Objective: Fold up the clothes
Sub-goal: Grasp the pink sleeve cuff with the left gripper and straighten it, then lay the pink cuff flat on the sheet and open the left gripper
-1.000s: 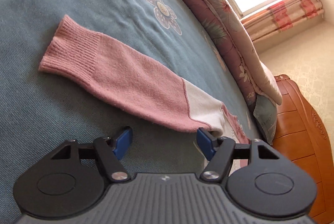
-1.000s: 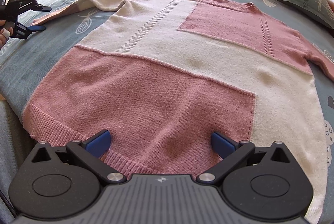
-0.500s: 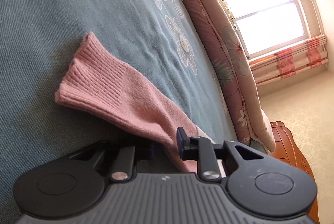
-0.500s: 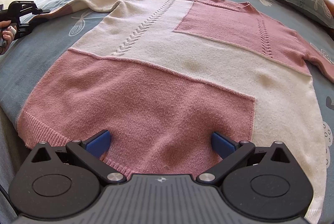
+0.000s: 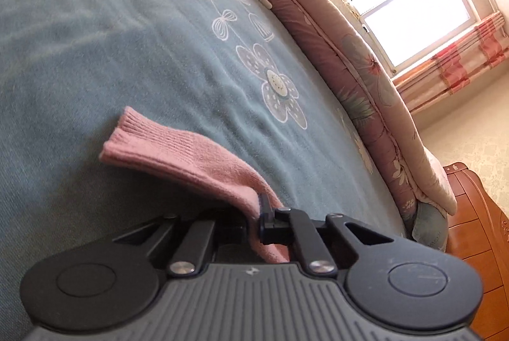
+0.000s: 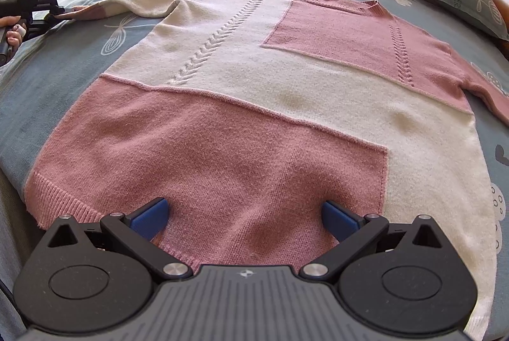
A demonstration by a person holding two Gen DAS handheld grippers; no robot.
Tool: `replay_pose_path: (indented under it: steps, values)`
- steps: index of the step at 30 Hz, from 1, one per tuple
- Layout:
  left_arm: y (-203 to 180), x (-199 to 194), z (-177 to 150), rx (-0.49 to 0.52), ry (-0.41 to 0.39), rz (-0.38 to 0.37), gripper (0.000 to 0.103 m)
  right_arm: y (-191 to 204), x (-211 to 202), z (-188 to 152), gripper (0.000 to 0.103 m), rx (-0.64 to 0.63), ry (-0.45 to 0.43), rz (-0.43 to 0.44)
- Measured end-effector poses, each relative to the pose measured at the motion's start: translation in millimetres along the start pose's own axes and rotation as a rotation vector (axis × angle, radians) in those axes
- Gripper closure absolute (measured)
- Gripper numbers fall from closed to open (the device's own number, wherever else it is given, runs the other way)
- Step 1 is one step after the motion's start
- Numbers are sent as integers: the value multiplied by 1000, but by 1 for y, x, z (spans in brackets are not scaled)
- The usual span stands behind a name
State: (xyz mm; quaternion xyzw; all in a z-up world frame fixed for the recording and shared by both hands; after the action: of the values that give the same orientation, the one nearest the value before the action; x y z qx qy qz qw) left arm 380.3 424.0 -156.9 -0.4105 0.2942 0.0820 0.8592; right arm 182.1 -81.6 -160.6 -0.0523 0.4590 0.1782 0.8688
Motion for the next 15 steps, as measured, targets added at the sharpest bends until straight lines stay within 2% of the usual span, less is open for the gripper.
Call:
replay_pose_path:
  steps: [6, 9, 10, 13, 15]
  values:
    - [-55, -26, 36, 210, -130, -73, 96, 1, 1, 1, 0, 5, 4, -5]
    - [-56, -27, 34, 266, -141, -65, 96, 2, 1, 1, 0, 9, 6, -9]
    - [-54, -27, 33, 277, -139, -57, 96, 2, 1, 1, 0, 9, 6, -9]
    - [-14, -9, 24, 195, -42, 21, 91, 1, 1, 1, 0, 10, 7, -9]
    - [24, -1, 15, 127, 19, 102, 88, 1, 1, 1, 0, 10, 7, -8]
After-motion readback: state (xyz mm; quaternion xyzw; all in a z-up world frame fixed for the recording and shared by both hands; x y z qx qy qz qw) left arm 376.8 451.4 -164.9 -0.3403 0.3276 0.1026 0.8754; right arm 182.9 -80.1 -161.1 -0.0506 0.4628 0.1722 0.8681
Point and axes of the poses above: each gripper's, at about its wrist camera, not at the fingertips, and x roughly the way its jaws point, y to its left, z to its top, the point moved 6 cm from there along x, roughly the way its jaws point, and after that the axes turned 5 degrees about z, right-handed, at the moved point
